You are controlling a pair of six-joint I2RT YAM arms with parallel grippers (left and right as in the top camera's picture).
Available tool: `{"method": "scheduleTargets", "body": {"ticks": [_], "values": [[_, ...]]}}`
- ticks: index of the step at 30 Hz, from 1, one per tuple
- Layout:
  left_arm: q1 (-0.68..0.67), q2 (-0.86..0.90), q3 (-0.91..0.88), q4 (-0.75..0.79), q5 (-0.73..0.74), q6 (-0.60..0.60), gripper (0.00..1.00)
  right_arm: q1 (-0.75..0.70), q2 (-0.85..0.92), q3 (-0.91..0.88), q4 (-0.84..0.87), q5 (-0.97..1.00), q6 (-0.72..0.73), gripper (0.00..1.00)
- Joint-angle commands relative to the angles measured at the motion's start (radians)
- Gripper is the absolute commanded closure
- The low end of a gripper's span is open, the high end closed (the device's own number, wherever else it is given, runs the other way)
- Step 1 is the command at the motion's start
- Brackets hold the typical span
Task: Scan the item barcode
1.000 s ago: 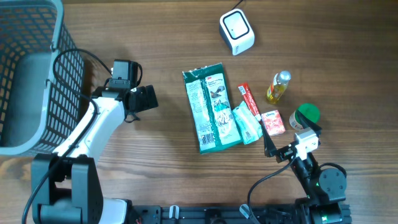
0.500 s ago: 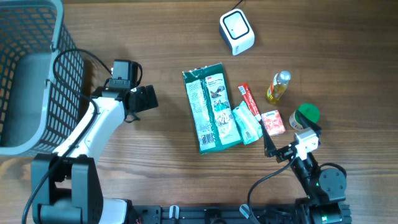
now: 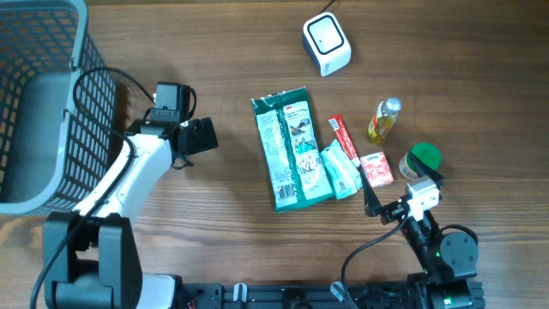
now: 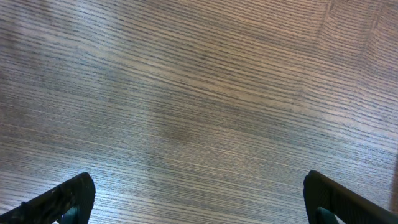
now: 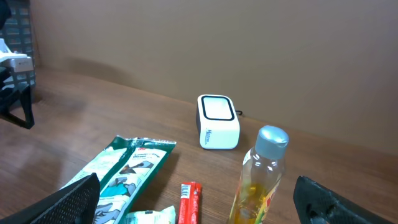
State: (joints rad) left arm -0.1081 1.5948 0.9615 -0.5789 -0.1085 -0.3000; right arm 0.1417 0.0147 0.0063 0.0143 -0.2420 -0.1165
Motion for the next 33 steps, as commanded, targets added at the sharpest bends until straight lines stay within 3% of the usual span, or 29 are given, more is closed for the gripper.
{"method": "scheduleTargets", "body": {"ticks": [1, 11, 25, 33], "values": [[0.004, -0.006, 0.01, 0.003, -0.016, 0.005, 0.0, -0.006, -0.01, -0.001, 0.003, 0.013, 0.011, 0.0], [0.003, -0.068, 0.01, 0.003, -0.016, 0.005, 0.0, -0.006, -0.01, -0.001, 0.003, 0.013, 0.012, 0.0], [0.003, -0.558, 0.008, -0.002, -0.016, 0.005, 0.0, -0.006, -0.01, -0.001, 0.003, 0.013, 0.012, 0.0], [0.003, -0.695, 0.006, -0.016, -0.016, 0.005, 0.0, -0.006, -0.01, -0.001, 0.003, 0.013, 0.012, 0.0]]}}
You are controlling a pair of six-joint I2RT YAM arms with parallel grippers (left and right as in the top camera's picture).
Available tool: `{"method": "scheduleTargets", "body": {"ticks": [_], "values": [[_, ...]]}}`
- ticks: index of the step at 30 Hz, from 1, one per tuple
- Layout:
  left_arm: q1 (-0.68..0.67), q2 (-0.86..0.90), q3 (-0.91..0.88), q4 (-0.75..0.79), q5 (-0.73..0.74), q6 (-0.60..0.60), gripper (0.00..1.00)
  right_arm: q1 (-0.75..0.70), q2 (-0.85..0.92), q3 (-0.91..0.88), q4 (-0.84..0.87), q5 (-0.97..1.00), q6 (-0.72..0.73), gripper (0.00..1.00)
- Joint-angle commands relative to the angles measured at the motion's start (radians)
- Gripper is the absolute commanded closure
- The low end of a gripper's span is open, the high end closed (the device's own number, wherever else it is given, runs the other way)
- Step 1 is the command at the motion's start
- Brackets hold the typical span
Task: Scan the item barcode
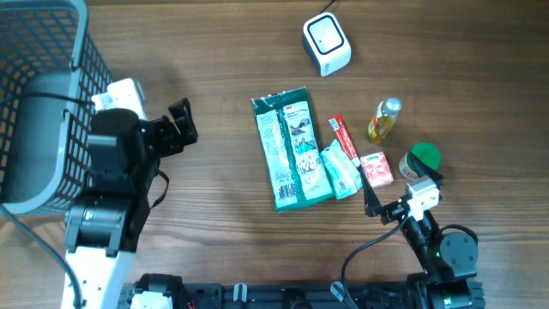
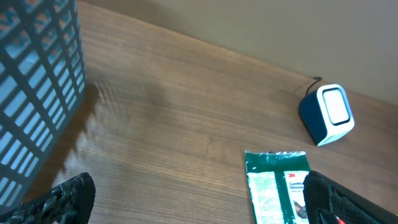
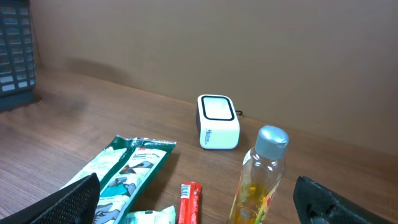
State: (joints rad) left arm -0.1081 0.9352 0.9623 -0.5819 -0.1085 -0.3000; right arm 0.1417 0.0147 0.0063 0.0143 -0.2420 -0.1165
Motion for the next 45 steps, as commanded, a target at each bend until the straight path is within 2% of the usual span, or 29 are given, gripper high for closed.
{"method": "scheduleTargets", "body": {"ticks": [1, 11, 19, 30, 36, 40, 41, 42, 45], "values": [[0.004, -0.056, 0.006, -0.029, -0.016, 0.005, 0.0, -0.006, -0.01, -0.001, 0.003, 0.013, 0.012, 0.0], [0.003, -0.278, 0.005, -0.187, -0.016, 0.005, 0.0, -0.006, -0.01, -0.001, 0.003, 0.013, 0.012, 0.0], [0.004, -0.509, 0.004, -0.408, 0.006, -0.002, 0.0, -0.006, -0.01, -0.001, 0.003, 0.013, 0.012, 0.0], [0.034, -0.81, -0.103, -0.406, 0.007, -0.002, 0.0, -0.006, -0.01, -0.001, 0.003, 0.013, 0.012, 0.0], [0.066, -0.932, -0.235, -0.229, 0.033, -0.002, 0.0, -0.006, -0.01, -0.001, 0.003, 0.013, 0.012, 0.0], [0.071, -0.931, -0.299, -0.089, 0.067, -0.002, 0.0, -0.006, -0.01, -0.001, 0.003, 0.013, 0.012, 0.0], [0.071, -0.931, -0.317, -0.036, 0.078, -0.002, 0.0, -0.006, -0.01, -0.001, 0.003, 0.013, 0.012, 0.0], [0.071, -0.931, -0.356, 0.09, 0.1, -0.002, 0.0, -0.006, -0.01, -0.001, 0.003, 0.013, 0.012, 0.0], [0.071, -0.931, -0.43, 0.334, 0.129, 0.002, 0.0, -0.006, -0.01, -0.001, 0.003, 0.013, 0.012, 0.0]]}}
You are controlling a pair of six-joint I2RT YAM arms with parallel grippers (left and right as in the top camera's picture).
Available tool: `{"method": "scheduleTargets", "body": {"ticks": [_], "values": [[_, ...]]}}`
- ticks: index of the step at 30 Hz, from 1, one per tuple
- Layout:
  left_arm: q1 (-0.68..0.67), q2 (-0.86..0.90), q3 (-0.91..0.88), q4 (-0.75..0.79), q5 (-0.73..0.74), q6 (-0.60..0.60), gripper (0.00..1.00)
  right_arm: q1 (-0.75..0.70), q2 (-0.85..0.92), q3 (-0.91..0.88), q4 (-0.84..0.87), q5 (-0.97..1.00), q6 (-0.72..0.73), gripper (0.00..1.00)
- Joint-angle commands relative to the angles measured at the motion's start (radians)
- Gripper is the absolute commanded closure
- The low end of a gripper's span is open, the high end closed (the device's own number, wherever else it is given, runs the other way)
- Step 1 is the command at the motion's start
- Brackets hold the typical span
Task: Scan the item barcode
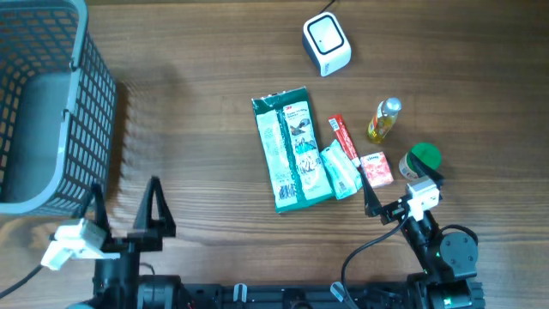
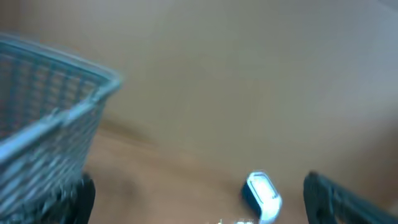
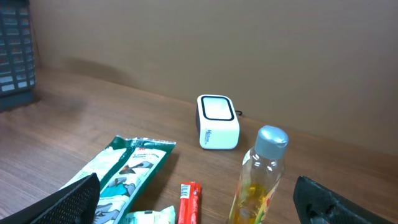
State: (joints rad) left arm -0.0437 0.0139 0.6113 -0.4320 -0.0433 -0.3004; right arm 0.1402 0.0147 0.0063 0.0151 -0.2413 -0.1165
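The white and blue barcode scanner stands at the back of the table, small and blurred in the left wrist view and sharp in the right one. Several items lie mid-table: a green package, a white packet, a red tube, a pink box, a yellow bottle and a green lid. My left gripper is open and empty at the front left edge, far from the items. My right gripper is open and empty just in front of the pink box.
A grey mesh basket fills the back left corner and shows at the left of the left wrist view. A brown wall rises behind the table. Bare wood lies between the basket and the green package.
My left arm has moved from beside the basket to the front left edge of the table, still open. Its camera now faces the wall, blurred. My right arm and the items are unchanged.
My left gripper was open low over bare wood left of the green package. Then it stood drawn back next to the basket, facing the scanner. Now it is at the table's front edge. The right gripper stayed open by the pink box throughout.
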Motion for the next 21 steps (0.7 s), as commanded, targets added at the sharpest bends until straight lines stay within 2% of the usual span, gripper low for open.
{"method": "scheduleTargets", "body": {"ticks": [1, 4, 6, 21], "values": [[0.007, -0.01, -0.109, 0.275, 0.076, 0.002, 0.0, -0.005, -0.01, -0.001, 0.002, 0.012, 0.011, 0.0], [0.008, -0.01, -0.211, 0.54, 0.106, 0.002, 0.0, -0.005, -0.01, -0.001, 0.002, 0.012, 0.012, 0.0], [0.009, -0.01, -0.265, 0.626, 0.127, 0.002, 0.0, -0.005, -0.01, -0.001, 0.002, 0.012, 0.011, 0.0], [0.088, -0.01, -0.531, 0.683, 0.15, -0.029, 0.0, -0.005, -0.01, -0.001, 0.002, 0.012, 0.012, 0.0]]}}
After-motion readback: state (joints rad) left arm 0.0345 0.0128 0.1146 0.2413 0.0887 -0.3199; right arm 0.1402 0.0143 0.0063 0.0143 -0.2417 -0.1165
